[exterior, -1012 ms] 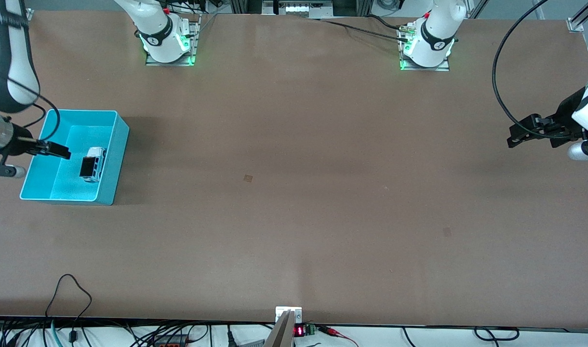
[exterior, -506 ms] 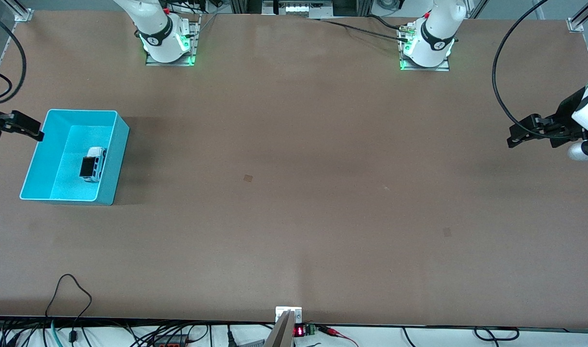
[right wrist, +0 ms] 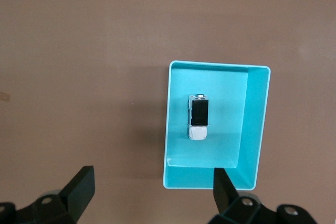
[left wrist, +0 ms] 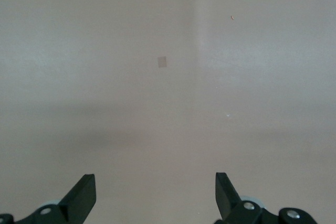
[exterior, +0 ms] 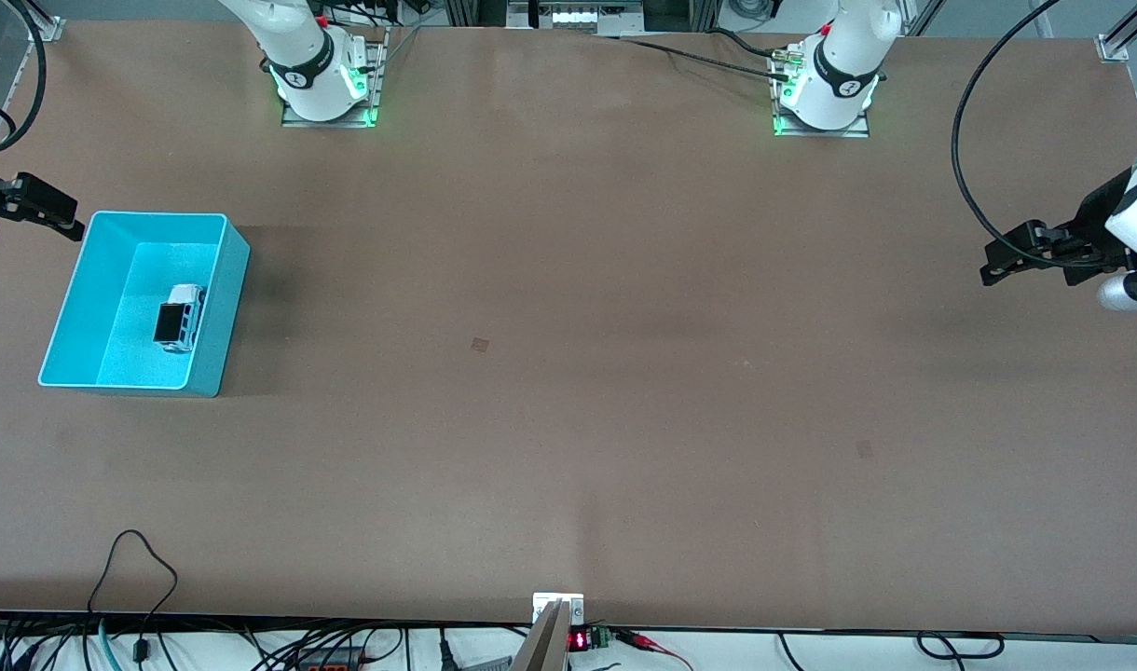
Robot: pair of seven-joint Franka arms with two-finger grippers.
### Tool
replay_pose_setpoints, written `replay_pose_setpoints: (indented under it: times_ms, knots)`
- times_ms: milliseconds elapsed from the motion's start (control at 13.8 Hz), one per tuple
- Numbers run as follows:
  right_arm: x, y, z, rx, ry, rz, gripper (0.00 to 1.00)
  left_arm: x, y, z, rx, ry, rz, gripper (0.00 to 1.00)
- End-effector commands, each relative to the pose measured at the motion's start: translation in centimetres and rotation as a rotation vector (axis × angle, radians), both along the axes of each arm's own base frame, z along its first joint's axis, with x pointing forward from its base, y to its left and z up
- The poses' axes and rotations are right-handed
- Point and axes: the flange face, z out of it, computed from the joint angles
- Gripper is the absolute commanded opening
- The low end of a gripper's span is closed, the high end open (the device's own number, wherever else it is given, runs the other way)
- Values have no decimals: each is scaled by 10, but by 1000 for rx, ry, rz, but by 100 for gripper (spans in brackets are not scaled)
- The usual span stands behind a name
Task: Wind and store white jeep toy
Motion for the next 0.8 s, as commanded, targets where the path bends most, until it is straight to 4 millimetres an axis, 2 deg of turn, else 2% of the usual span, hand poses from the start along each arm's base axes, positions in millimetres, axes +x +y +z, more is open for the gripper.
replay_pose_setpoints:
  times_ms: [0, 217, 289, 579, 723]
  knots:
    - [4, 13, 8, 7, 9, 13, 100, -7, -1, 5, -9, 1, -6, 100]
    - [5, 21, 8, 6, 10, 25, 100, -7, 0, 5, -10, -2, -4, 100]
    - [9, 24, 1, 0, 19, 32, 100, -7, 0, 5, -10, -2, -4, 100]
    - [14, 17, -10, 7, 38, 13, 100, -7, 0, 5, -10, -4, -4, 100]
    - [14, 24, -9, 5, 40, 26, 100, -7, 0, 6, -10, -5, -4, 100]
